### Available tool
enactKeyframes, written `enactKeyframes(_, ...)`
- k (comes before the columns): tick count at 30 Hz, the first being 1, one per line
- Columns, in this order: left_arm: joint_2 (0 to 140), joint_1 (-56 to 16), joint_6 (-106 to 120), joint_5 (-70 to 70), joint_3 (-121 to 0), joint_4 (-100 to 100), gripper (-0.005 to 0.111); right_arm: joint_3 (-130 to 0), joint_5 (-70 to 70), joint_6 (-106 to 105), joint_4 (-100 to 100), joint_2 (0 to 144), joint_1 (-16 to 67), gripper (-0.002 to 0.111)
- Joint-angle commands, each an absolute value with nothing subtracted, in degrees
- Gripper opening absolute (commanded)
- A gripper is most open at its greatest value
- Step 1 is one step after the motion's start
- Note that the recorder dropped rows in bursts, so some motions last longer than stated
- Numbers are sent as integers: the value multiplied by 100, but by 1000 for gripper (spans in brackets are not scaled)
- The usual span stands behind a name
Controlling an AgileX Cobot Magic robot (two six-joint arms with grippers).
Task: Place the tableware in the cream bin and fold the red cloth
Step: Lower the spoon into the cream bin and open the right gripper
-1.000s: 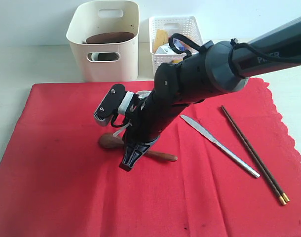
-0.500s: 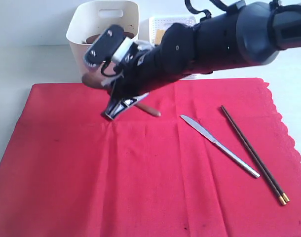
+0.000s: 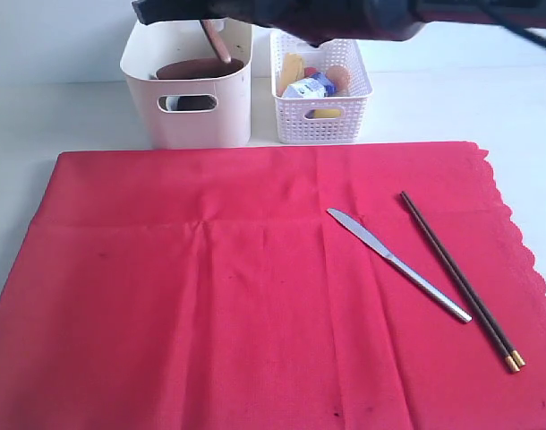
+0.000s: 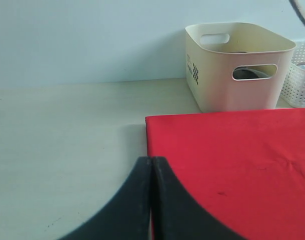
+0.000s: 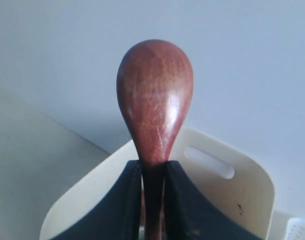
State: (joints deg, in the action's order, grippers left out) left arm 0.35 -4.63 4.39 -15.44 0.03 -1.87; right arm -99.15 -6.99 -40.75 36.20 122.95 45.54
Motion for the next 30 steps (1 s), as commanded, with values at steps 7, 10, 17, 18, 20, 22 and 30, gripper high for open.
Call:
enactKeyframes(7, 0, -458, 424, -1529, 0, -244, 1, -11616, -1158, -4034, 3739, 13864, 4536, 0)
enactKeyframes(10, 0, -458, 424, -1529, 0, -244, 1, -11749, -1253, -4044, 3739, 14023, 4536, 0)
enactKeyframes(17, 0, -458, 424, -1529, 0, -244, 1, -11756, -1253, -4044, 3753, 14079, 4536, 0)
enactKeyframes(18, 0, -458, 424, -1529, 0, -244, 1, -11756, -1253, -4044, 3742, 14079, 4536, 0)
enactKeyframes(20, 0, -458, 424, -1529, 0, -244, 1, -11756, -1253, -4044, 3742, 14079, 4536, 0)
enactKeyframes(22, 0, -458, 424, -1529, 0, -244, 1, -11756, -1253, -4055, 3742, 14079, 4536, 0)
enactKeyframes(30, 0, -458, 424, -1529, 0, -244, 1, -11756, -1203, -4085, 3752, 14079, 4536, 0)
